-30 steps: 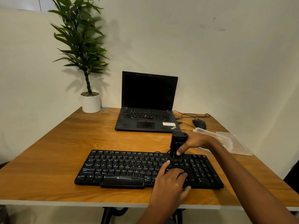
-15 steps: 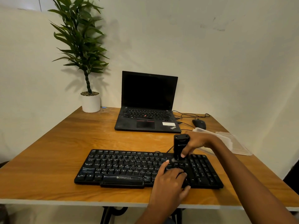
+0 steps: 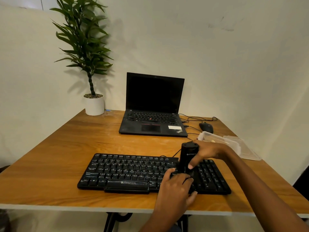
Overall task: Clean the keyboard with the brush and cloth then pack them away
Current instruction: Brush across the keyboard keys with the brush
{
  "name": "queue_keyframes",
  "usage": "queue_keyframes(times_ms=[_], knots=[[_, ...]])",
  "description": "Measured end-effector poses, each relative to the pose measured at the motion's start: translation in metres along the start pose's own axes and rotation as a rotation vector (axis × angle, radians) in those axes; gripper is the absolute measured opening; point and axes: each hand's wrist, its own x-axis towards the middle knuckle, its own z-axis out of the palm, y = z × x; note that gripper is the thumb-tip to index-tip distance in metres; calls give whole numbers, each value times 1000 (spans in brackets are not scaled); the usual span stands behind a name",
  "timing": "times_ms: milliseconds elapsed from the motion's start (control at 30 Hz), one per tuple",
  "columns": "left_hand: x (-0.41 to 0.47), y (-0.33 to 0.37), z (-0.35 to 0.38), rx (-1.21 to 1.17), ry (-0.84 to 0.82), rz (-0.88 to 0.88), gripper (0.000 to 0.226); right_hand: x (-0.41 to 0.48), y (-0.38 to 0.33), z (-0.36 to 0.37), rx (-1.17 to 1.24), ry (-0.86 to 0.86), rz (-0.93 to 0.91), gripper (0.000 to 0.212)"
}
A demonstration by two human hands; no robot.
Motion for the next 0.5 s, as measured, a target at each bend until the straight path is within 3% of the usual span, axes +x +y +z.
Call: queue_keyframes(times_ms=[333, 500], knots=[[1, -1, 2, 41, 63, 24, 32, -8, 8, 5, 51, 254, -59, 26], [2, -1, 0, 4, 46, 3, 32, -4, 1, 5, -3, 138, -77, 27]])
